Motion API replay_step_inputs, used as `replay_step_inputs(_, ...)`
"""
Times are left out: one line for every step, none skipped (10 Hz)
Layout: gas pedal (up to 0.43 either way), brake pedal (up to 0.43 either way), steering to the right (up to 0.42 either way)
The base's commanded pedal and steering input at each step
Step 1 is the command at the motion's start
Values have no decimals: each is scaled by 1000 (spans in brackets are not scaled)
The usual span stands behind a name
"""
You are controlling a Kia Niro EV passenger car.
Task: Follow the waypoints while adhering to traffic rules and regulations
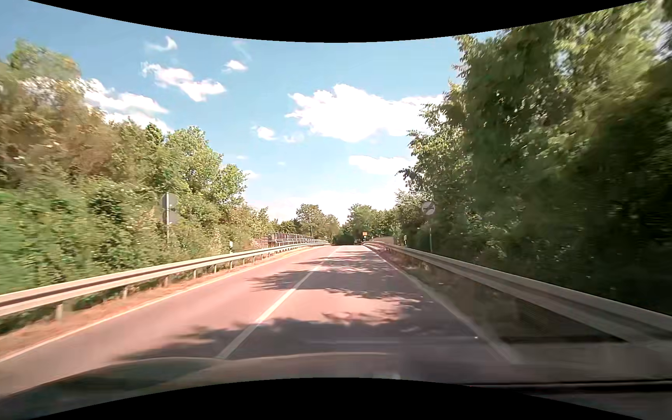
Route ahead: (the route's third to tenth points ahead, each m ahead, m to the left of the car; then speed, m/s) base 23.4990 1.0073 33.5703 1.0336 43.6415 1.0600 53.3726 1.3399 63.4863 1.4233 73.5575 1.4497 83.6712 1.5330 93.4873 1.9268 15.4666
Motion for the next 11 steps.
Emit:
replay_step_inputs(110,0,0)
replay_step_inputs(110,0,-1)
replay_step_inputs(110,0,-1)
replay_step_inputs(110,0,-1)
replay_step_inputs(110,0,-2)
replay_step_inputs(110,0,-1)
replay_step_inputs(110,0,0)
replay_step_inputs(110,0,0)
replay_step_inputs(110,0,0)
replay_step_inputs(110,0,0)
replay_step_inputs(110,0,0)
